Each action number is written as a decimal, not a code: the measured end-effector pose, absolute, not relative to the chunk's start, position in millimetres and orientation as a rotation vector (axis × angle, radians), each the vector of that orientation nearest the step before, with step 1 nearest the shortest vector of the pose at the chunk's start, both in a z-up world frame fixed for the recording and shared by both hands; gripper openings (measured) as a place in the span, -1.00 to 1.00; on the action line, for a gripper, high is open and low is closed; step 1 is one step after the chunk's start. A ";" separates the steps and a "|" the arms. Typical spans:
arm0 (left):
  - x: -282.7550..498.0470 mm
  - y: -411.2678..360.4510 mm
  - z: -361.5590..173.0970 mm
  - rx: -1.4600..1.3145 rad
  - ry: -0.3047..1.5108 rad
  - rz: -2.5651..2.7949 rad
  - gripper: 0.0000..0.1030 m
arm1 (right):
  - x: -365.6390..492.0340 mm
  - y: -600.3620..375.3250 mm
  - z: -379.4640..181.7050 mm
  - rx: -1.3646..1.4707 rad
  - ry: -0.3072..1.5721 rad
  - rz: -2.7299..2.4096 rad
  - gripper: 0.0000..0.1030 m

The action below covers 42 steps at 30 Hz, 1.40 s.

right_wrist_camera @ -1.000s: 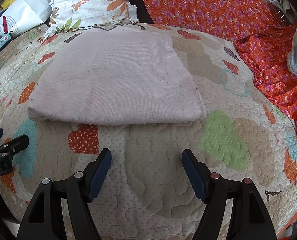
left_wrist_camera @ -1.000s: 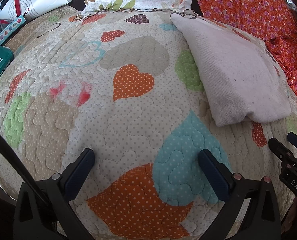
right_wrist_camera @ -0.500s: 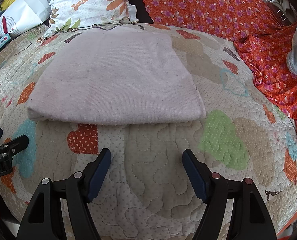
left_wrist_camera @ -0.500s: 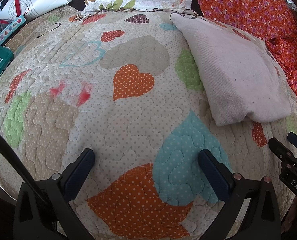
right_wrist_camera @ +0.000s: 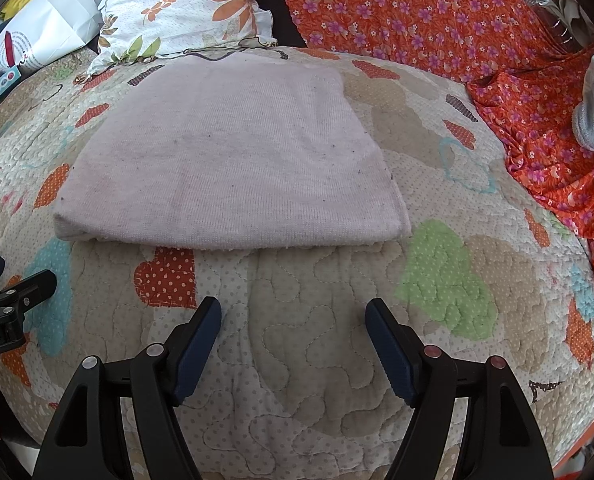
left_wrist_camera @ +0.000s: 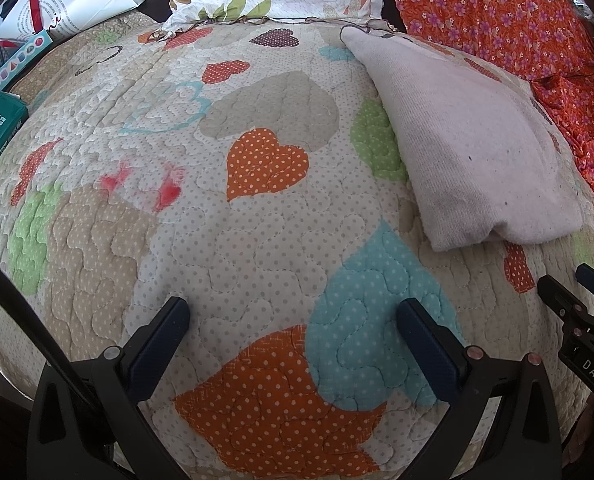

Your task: Fold small clothes

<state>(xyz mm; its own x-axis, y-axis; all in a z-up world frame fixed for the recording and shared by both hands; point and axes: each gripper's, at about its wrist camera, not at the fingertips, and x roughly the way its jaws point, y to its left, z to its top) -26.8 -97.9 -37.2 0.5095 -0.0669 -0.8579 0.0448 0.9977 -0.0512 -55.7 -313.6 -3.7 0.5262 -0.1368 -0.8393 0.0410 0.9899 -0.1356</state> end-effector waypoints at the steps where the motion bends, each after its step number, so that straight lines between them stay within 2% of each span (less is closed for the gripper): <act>1: -26.8 -97.9 -37.1 -0.023 1.033 -0.067 1.00 | -56.0 -312.2 -3.8 -0.103 1.012 -0.108 0.54; 42: -28.4 -97.4 -36.0 -0.024 1.019 -0.058 1.00 | -56.5 -313.1 -3.0 -0.118 1.007 -0.113 0.55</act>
<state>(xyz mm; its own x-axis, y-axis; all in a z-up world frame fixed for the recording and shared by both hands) -28.4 -97.4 -36.0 0.5226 -0.0596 -0.8505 0.0373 0.9982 -0.0470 -56.5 -313.1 -3.0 0.5297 -0.1491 -0.8349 0.0400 0.9877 -0.1511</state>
